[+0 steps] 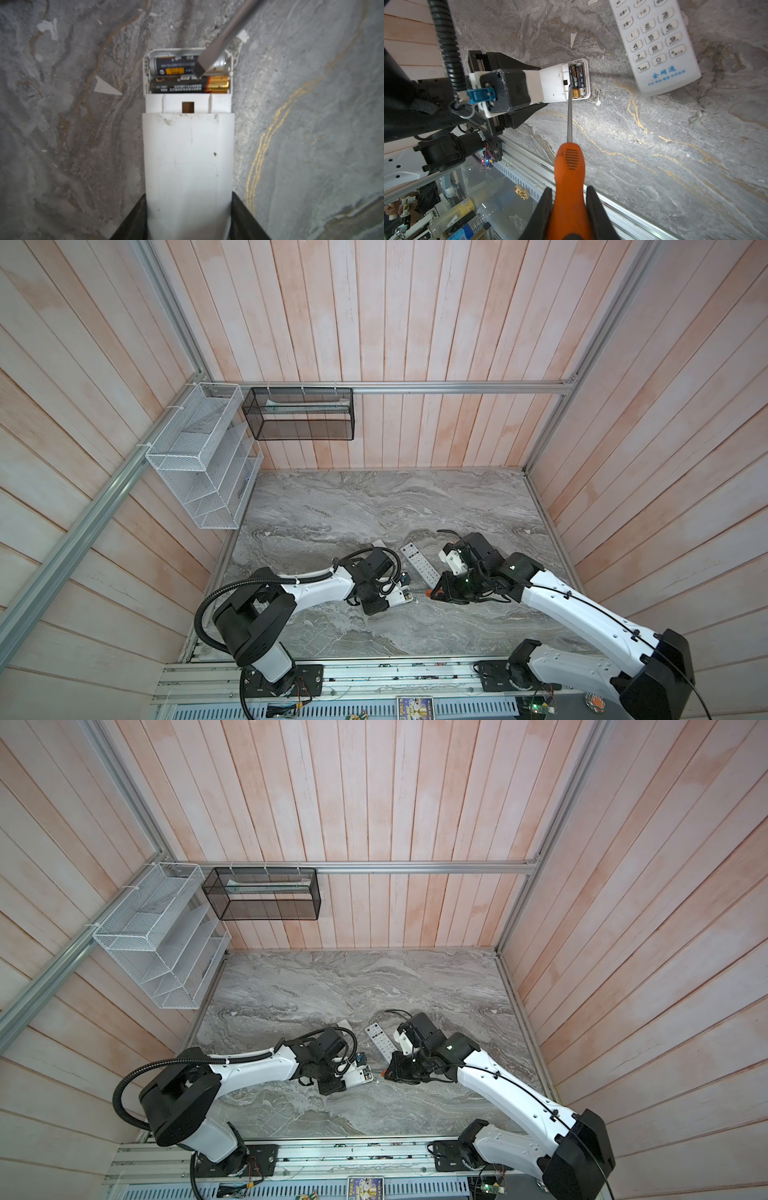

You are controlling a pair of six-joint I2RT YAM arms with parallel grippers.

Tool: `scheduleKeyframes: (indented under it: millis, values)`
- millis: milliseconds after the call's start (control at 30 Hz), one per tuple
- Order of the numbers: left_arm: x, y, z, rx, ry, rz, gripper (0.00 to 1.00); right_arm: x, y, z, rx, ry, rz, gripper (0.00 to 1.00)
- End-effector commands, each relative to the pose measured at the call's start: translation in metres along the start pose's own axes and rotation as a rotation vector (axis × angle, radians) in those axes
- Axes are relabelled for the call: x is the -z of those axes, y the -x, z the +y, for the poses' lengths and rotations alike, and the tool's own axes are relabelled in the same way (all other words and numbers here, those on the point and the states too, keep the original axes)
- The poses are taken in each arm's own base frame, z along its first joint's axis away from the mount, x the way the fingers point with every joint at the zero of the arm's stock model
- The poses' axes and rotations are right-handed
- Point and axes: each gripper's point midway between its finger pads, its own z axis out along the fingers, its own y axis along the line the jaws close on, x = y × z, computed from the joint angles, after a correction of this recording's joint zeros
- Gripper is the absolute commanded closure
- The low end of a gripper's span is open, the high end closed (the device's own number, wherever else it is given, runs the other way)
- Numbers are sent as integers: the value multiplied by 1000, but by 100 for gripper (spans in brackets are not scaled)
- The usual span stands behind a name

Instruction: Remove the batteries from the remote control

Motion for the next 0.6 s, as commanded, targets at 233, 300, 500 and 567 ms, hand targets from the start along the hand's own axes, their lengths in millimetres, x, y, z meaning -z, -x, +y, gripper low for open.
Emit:
scheduleKeyframes:
  millis: [233,300,500,567]
  values:
    - [-15,-21,-7,-8,-21,88,51,-9,-6,-18,24,-73,40,98]
    - [-14,-22,-7,-17,-21,90,51,-6,-5,-22,47,-112,41,98]
    - [-12,-23,-6,-28,-13,87,51,-1,-2,-29,109,-187,64,98]
    - [-13,-23,-6,-26,-13,89,51,-1,-2,-29,114,-187,77,98]
